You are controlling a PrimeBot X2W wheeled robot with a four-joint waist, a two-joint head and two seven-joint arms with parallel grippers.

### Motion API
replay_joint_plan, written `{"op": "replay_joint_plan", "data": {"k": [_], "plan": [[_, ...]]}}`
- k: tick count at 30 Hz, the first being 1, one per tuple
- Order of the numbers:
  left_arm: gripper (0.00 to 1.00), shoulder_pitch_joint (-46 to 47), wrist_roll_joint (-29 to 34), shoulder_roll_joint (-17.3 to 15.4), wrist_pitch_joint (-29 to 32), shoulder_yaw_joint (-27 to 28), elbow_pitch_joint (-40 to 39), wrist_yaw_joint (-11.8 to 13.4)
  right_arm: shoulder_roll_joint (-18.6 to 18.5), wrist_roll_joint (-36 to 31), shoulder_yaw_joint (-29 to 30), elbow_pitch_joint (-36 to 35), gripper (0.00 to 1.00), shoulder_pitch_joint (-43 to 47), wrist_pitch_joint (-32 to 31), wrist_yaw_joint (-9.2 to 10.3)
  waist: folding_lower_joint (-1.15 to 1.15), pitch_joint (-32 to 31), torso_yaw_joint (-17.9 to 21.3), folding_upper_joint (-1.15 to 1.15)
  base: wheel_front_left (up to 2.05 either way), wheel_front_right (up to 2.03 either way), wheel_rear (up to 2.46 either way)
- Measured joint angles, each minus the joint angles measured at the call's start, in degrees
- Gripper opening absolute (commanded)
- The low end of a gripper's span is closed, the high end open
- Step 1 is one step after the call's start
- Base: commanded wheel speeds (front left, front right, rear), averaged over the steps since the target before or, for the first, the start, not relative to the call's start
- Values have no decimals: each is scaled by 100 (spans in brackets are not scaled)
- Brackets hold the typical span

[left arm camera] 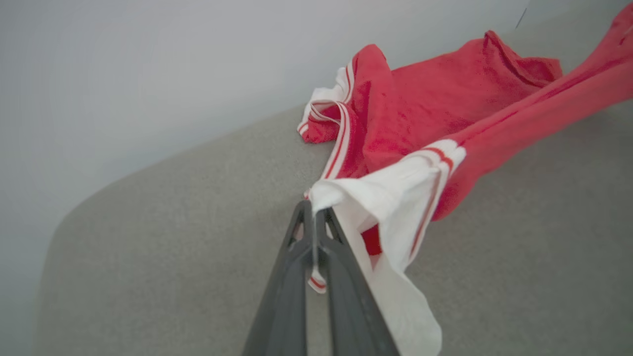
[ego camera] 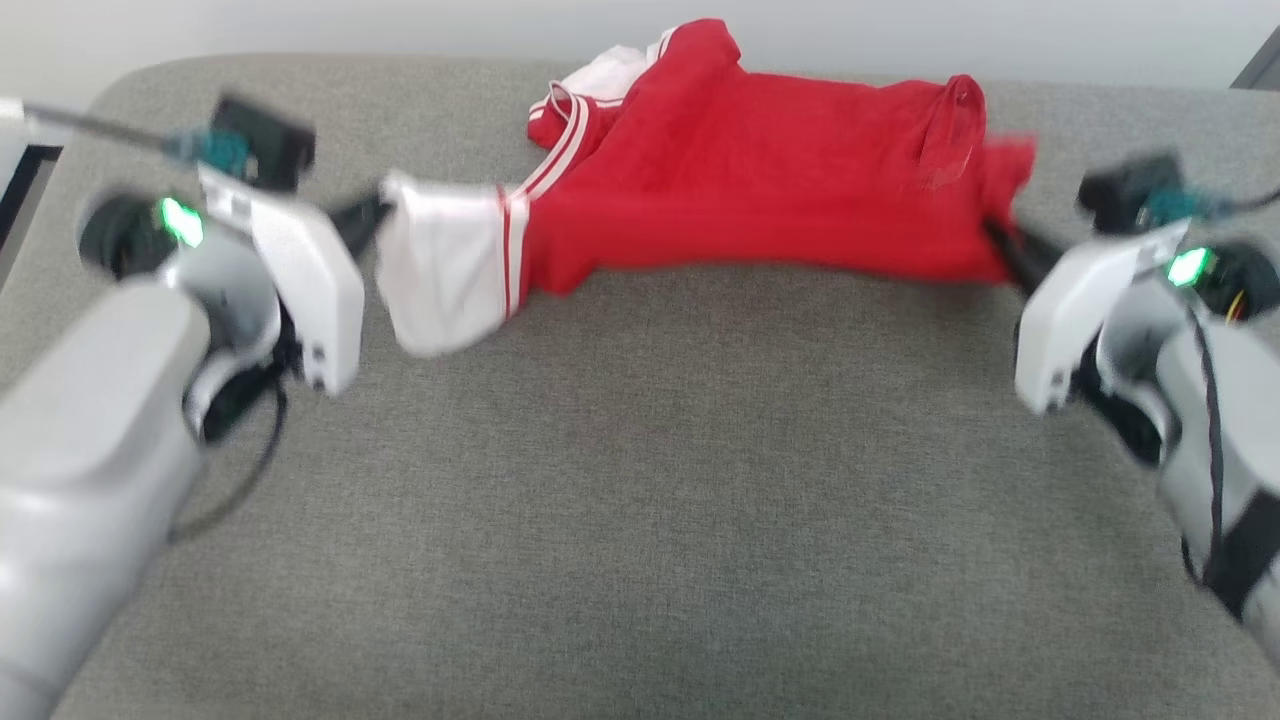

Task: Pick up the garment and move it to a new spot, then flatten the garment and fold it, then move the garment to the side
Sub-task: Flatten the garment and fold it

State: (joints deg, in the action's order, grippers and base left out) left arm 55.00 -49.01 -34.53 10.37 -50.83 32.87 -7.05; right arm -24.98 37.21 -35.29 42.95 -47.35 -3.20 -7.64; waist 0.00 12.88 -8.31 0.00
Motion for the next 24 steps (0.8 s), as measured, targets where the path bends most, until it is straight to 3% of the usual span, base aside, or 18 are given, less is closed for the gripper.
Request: {"op": "replay_joint_plan", "data": {"k": [6,15,24], "plan": [[0,-987,-548,-413,846,-75,-1027,398,-410,483,-25,-754,0,786,-420,-1,0,-83,14,0,0,0,0],[0,-2469,-1210,-1311,1584,-127,-3342,1673,-795,750,377,-2102,0,2290,-1279,9,0,-189,62,0,0,0,0],[0,-3450,-1623,-1872,1991,-250,-4663,2644,-1113,759,935,-3570,0,3756,-2398,13,0,-301,105,0,0,0,0]]}}
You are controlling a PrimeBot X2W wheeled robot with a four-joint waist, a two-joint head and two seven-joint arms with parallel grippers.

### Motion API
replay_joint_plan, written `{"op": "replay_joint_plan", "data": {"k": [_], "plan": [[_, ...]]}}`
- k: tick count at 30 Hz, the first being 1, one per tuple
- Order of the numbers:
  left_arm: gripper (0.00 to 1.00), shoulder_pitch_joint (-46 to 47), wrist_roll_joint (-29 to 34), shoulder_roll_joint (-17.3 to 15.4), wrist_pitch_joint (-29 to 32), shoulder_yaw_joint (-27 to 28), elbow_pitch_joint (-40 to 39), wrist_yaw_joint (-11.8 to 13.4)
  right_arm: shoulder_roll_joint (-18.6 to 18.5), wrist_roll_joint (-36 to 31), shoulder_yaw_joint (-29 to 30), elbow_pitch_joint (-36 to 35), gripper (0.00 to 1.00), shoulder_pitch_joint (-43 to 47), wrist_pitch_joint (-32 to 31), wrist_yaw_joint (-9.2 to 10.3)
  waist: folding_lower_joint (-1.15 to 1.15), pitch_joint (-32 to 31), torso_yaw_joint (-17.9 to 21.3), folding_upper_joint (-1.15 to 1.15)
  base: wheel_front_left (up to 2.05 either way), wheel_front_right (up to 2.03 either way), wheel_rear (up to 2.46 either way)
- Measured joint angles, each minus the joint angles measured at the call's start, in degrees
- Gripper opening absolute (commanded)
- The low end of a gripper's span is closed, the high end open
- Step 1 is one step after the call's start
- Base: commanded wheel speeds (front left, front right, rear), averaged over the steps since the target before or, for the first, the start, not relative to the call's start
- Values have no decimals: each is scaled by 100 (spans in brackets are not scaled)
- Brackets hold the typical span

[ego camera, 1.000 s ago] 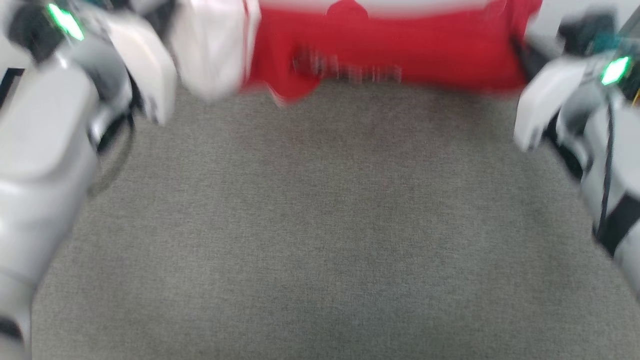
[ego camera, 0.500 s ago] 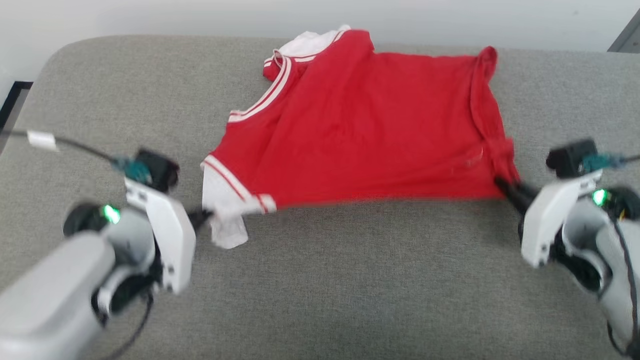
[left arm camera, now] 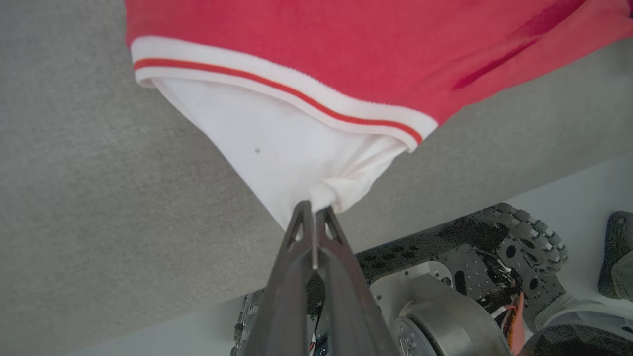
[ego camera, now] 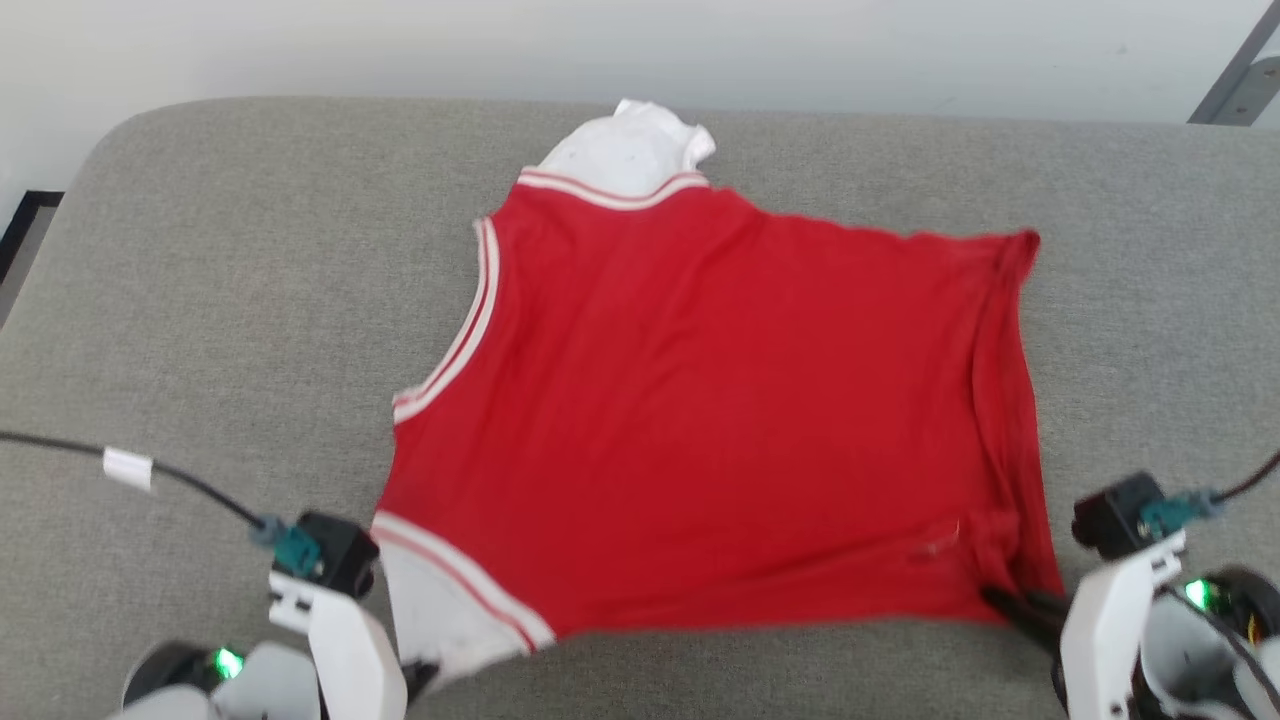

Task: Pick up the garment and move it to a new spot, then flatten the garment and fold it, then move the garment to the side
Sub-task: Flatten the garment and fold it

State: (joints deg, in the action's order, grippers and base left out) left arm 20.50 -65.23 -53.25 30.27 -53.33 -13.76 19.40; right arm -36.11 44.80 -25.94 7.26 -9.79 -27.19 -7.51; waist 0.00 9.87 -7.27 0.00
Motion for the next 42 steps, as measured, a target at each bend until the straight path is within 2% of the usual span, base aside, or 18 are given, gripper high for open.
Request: {"op": "replay_joint_plan", "data": {"k": [5,8,13,18,20,26,33,38,42], "plan": [[0,-410,-287,-126,119,-74,-421,322,-31,74,475,-578,0,716,-549,0,0,-10,23,0,0,0,0],[0,-506,-319,-181,131,-79,-583,411,45,26,775,-826,0,992,-755,0,0,-2,45,0,0,0,0],[0,-344,-191,-334,175,-11,-731,419,322,-179,1293,-1226,0,1148,-918,1,0,28,65,0,0,0,0],[0,372,263,-536,308,165,-823,202,651,-458,1868,-1552,0,1136,-1024,0,0,78,71,0,0,0,0],[0,703,479,-549,307,250,-754,38,811,-524,2067,-1640,0,1007,-1102,0,0,120,84,0,0,0,0],[0,1617,922,-286,40,416,54,-816,1269,-921,2359,-1555,0,300,-1269,0,0,283,187,0,0,0,0],[0,2522,1296,402,-255,363,1561,-1700,1481,-1277,2184,-835,0,-729,-1237,0,0,545,300,0,0,0,0],[0,2953,1435,961,-481,258,2793,-2149,1557,-1408,1873,-81,0,-1364,-1043,0,0,758,368,0,0,0,0],[0,3144,1478,1351,-554,115,3737,-2398,1622,-1464,1618,547,0,-1751,-868,0,0,886,411,0,0,0,0]]}}
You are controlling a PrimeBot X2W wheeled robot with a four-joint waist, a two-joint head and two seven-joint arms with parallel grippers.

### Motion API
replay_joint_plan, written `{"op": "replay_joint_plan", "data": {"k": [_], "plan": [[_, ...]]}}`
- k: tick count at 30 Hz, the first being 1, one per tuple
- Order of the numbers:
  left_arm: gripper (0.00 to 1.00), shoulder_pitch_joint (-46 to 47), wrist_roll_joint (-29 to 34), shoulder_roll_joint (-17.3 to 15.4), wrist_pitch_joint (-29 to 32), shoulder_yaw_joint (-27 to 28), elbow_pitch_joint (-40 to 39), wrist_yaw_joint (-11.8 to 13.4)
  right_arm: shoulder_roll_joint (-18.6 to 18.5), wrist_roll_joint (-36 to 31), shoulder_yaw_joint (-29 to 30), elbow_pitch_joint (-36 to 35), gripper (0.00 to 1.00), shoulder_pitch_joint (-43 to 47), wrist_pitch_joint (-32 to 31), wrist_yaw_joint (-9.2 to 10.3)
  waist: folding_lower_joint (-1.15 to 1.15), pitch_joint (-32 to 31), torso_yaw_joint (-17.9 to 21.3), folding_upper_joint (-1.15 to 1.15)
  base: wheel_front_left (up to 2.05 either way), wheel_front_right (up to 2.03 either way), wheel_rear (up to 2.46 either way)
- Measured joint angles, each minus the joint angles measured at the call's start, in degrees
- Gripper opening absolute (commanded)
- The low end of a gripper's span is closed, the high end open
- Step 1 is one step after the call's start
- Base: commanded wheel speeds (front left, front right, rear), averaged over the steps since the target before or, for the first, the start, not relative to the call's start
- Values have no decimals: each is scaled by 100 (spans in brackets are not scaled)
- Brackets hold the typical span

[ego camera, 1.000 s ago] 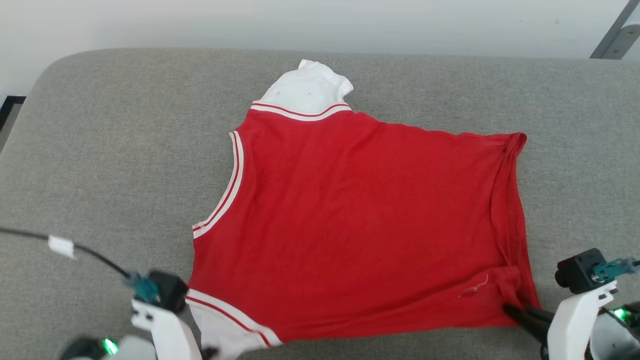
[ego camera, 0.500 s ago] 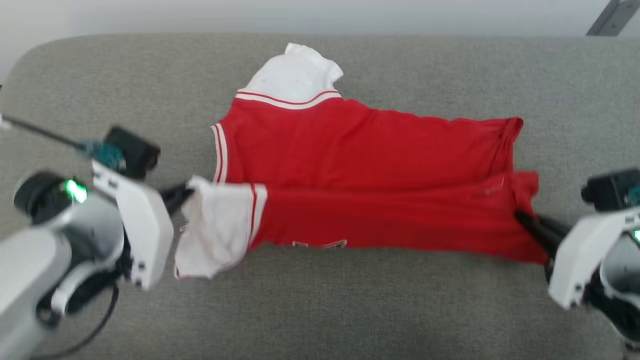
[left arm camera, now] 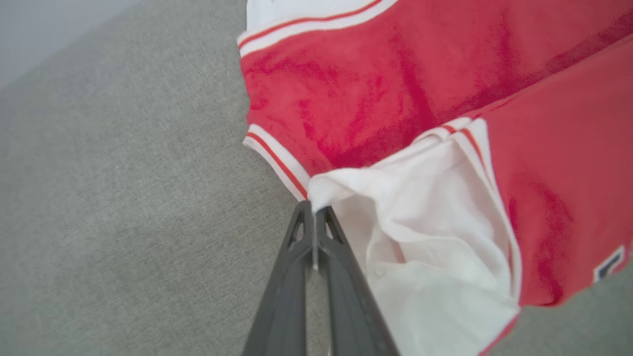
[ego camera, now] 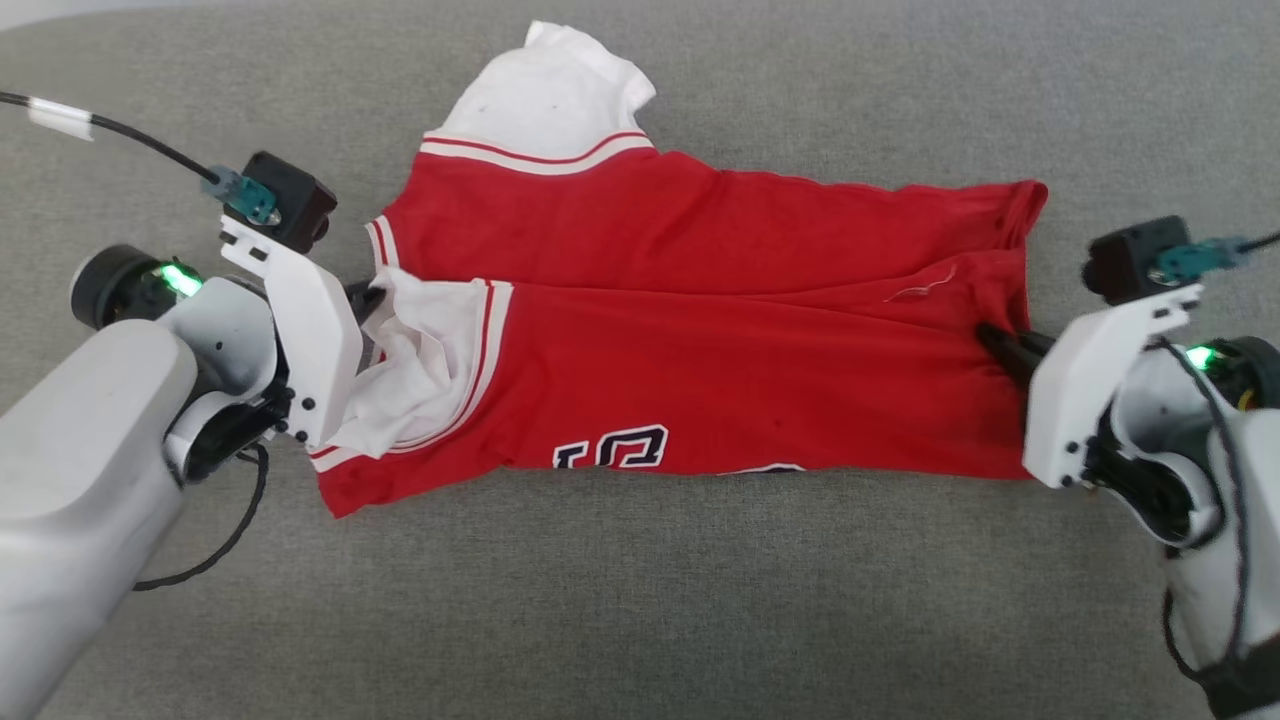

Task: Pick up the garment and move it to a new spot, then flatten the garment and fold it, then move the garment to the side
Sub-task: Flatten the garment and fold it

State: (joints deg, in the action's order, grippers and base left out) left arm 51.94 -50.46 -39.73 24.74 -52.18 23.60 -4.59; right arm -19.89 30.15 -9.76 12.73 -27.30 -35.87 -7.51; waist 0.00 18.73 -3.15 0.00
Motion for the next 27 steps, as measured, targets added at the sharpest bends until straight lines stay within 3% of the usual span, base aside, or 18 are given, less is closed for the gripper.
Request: {"op": "replay_joint_plan", "data": {"k": [3,4,7,8,9,16,19,27], "plan": [[0,93,-46,253,-19,-86,669,-121,58,11,-201,425,0,-230,103,0,0,68,36,0,0,0,0],[0,122,-52,337,-40,-111,869,-148,63,12,-267,548,5,-297,142,0,0,85,45,0,0,0,0],[44,182,-223,552,-48,-140,1379,-209,87,57,-464,849,38,-495,146,0,0,109,66,0,0,0,0],[79,197,-279,608,-47,-134,1517,-234,94,77,-468,957,90,-551,143,-1,0,109,69,0,0,0,0],[100,214,-346,651,-45,-136,1634,-247,102,107,-467,1053,100,-598,135,-7,0,107,69,0,0,0,0],[100,392,-626,673,-5,-54,1920,-257,-38,179,-548,969,100,-662,269,1,0,4,57,0,0,0,0],[100,401,-731,468,59,40,1737,-237,-82,205,-304,548,100,-469,573,1,0,-103,67,0,0,0,0],[100,-26,-917,-46,413,101,517,328,41,-121,505,-392,100,142,1300,1,0,-259,82,0,0,0,0]]}}
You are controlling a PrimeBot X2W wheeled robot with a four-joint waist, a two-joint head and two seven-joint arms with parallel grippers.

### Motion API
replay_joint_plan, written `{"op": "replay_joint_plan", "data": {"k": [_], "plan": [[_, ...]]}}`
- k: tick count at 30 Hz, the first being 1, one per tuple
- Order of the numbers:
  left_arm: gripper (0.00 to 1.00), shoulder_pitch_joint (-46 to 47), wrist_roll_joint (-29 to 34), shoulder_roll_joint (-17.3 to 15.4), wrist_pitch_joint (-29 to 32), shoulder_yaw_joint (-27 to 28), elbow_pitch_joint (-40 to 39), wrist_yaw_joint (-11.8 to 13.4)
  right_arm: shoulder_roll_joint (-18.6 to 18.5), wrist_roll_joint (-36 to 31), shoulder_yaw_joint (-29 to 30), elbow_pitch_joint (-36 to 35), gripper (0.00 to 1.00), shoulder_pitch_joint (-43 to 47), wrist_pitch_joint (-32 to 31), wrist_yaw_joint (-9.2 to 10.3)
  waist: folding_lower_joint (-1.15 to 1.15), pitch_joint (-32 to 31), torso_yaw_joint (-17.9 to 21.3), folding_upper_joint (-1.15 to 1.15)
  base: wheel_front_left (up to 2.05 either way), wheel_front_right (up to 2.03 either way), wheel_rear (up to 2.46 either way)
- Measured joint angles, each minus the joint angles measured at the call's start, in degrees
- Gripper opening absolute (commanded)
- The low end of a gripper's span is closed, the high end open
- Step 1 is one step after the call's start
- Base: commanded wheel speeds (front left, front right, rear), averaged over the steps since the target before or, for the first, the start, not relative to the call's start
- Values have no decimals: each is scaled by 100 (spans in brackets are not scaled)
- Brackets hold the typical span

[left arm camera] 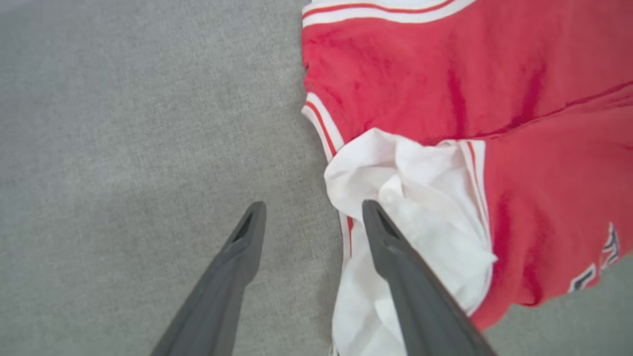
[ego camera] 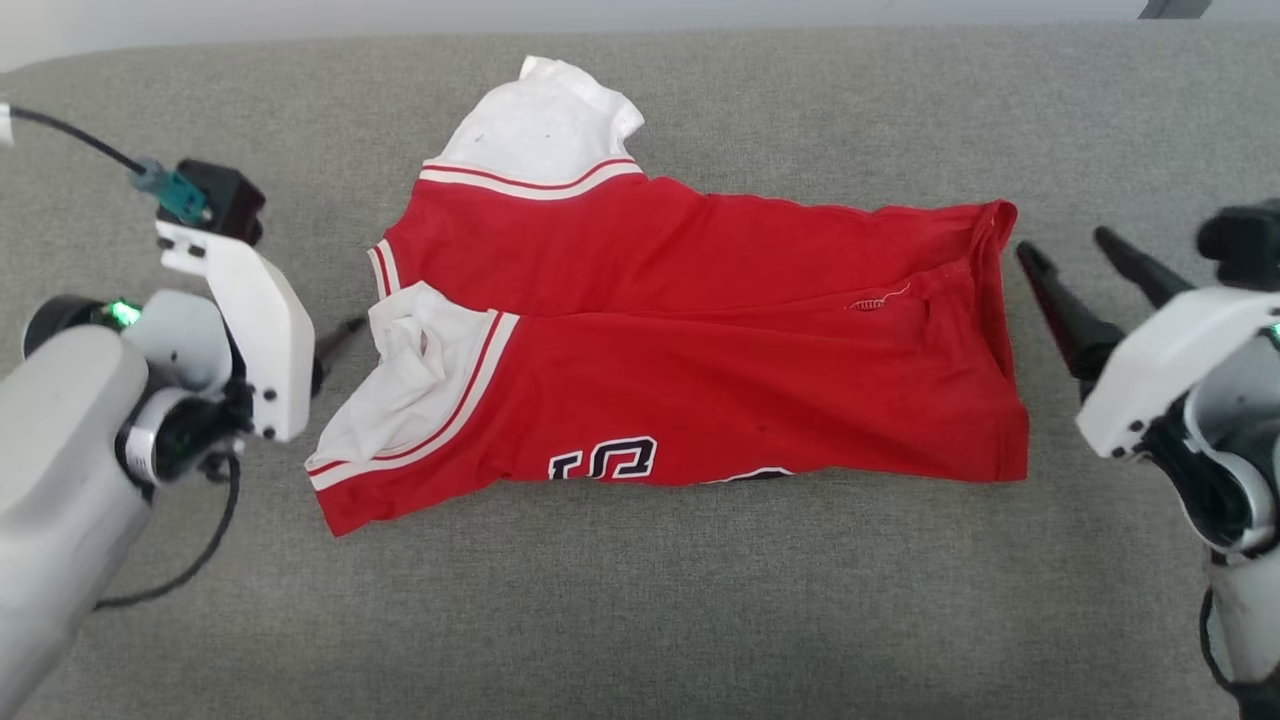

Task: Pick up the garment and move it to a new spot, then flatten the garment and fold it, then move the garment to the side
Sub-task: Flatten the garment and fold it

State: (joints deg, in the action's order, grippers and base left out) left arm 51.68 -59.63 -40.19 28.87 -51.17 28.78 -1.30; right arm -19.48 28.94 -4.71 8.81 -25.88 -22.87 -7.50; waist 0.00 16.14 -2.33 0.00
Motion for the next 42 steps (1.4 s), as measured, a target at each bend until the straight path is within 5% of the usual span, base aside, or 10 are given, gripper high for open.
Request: {"op": "replay_joint_plan", "data": {"k": [11,16,23,32,33,34,42], "plan": [[100,-1210,-433,-1090,753,99,-2685,1699,777,-691,1140,-1384,100,940,578,1,0,-90,63,0,0,0,0],[100,-1676,-554,-1417,784,141,-3300,2203,1163,-848,1366,-1884,100,1335,501,1,0,-93,103,0,0,0,0],[100,-2007,-801,-1351,606,192,-3130,2347,1385,-934,1449,-2108,100,1597,387,1,0,-79,257,0,0,0,0],[100,-2029,-909,-842,423,177,-2046,2059,1511,-936,1428,-1936,100,1828,296,1,0,-39,469,0,0,0,0],[41,-2000,-895,-821,423,142,-1960,1942,1511,-911,1415,-1886,100,1845,233,1,0,-32,476,0,0,0,0],[0,-1972,-893,-791,423,132,-1864,1859,1497,-876,1392,-1814,100,1848,152,1,0,-24,482,0,0,0,0],[0,-1725,-770,-537,319,29,-1403,1402,1216,-552,996,-1126,100,1750,-820,1,0,17,376,0,0,0,0]]}}
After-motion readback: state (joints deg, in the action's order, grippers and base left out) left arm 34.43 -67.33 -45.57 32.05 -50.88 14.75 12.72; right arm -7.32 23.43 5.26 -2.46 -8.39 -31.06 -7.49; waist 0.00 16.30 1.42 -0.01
